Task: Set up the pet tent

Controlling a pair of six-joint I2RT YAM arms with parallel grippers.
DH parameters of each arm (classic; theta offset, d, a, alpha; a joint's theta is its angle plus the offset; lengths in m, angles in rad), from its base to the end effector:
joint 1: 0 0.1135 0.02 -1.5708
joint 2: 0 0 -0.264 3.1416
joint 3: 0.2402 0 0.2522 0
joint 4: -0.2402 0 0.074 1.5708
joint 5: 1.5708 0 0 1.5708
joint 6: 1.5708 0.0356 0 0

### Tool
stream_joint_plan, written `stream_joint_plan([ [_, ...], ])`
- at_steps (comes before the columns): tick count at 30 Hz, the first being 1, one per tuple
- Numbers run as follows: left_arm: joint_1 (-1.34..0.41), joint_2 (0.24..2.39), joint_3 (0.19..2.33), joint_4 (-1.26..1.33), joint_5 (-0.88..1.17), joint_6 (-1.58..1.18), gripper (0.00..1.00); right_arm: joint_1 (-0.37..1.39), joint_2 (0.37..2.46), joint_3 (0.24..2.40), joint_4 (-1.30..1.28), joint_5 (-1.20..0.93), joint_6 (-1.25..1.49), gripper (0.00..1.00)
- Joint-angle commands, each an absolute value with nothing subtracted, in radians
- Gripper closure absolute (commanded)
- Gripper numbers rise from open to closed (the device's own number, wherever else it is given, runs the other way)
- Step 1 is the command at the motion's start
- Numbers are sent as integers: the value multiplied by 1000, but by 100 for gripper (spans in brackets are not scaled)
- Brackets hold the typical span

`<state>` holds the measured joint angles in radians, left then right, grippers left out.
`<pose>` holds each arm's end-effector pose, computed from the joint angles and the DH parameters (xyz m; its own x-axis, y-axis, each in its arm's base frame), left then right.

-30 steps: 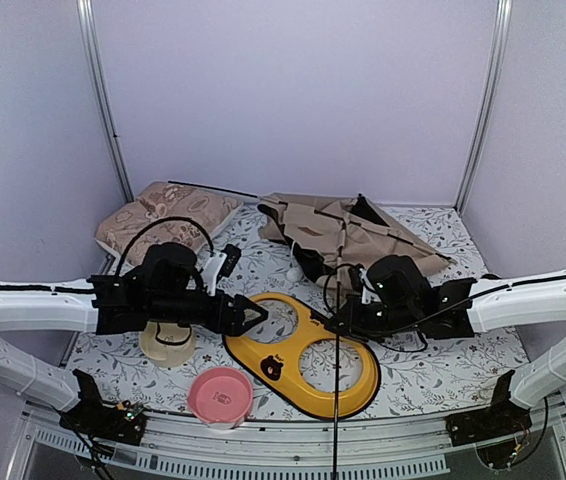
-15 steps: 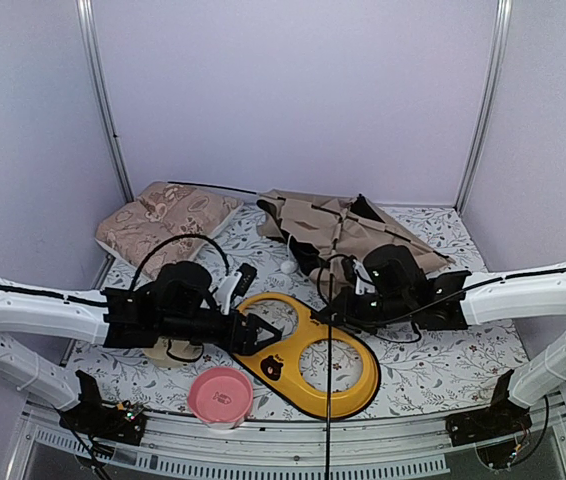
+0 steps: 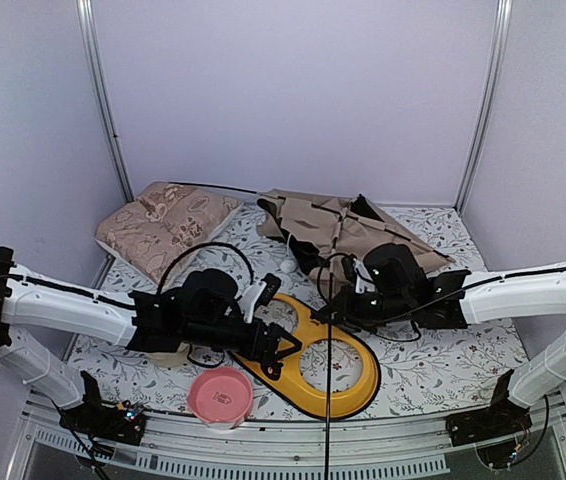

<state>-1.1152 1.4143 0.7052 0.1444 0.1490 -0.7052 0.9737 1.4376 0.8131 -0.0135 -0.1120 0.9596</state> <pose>0.1255 -0.2682 0.2019 -0.7907 0.1569 -0.5918 0.5656 0.5571 -0.6081 0.1691 0.2558 0.2155 -0.9065 0.1141 -0.4064 -0.2263 0.6814 0.6961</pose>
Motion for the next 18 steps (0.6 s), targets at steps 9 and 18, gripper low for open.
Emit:
stream_joint_plan([
  [9,-1176,1583,873,194,230,-633,35,946,1493,940,82,-84,901,100],
  [18,-1178,1611,900,178,254,-614,63,934,1533,986,82,-90,888,100],
])
